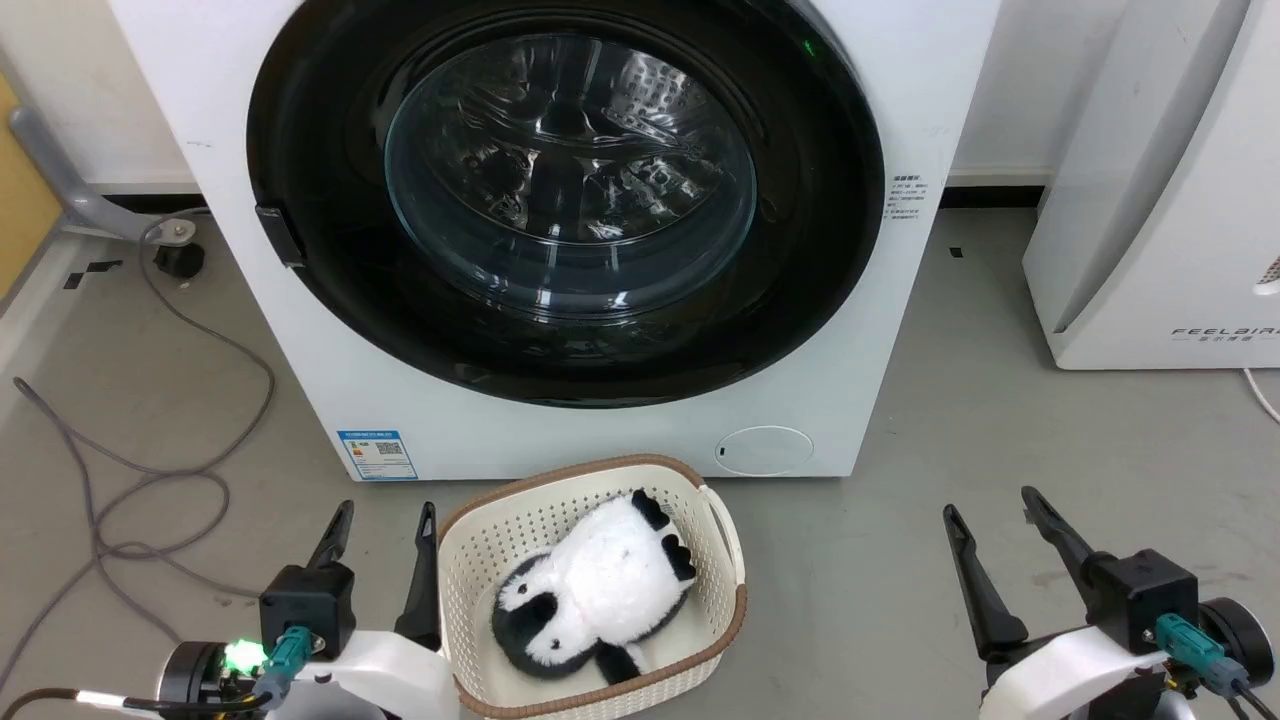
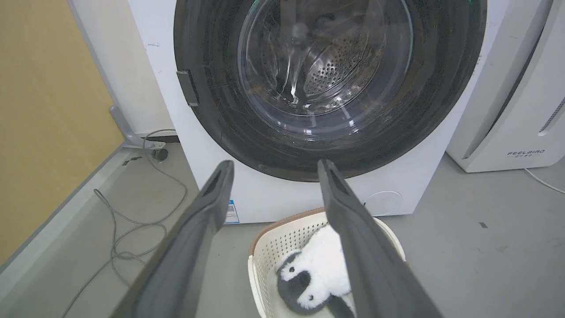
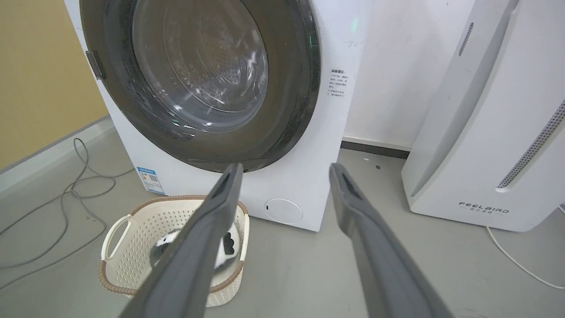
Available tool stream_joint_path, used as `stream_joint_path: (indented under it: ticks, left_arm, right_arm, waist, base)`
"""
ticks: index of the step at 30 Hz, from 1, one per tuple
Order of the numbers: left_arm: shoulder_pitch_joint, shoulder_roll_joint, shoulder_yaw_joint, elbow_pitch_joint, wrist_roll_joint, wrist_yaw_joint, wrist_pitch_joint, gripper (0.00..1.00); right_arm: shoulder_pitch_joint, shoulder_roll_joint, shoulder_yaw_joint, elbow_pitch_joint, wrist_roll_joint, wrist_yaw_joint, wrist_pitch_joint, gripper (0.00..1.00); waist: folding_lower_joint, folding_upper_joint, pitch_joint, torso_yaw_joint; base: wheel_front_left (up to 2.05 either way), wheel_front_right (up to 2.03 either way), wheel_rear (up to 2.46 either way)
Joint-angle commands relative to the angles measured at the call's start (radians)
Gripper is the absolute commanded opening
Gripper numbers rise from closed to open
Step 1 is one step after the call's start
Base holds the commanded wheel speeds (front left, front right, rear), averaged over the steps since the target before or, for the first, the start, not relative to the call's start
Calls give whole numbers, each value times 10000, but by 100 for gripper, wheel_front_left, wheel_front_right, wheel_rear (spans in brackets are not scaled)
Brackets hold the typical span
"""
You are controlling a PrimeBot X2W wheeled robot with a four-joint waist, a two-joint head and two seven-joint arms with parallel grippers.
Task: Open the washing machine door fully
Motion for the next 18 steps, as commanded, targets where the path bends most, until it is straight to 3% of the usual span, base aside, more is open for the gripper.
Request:
stream_joint_path:
  ticks: [1, 18]
  left_arm:
    - [6, 1, -36, 42, -96, -48, -99, 100]
    - [15, 3, -240, 124, -258, -185, -454, 100]
  right_arm:
    - [33, 4, -17, 2, 81, -1, -95, 100]
    - [-136, -94, -21, 44, 925, -2, -449, 100]
  waist:
    - [1, 0, 4, 1]
    - [1, 0, 133, 81]
  base:
    - [0, 0, 0]
    - [0, 0, 0]
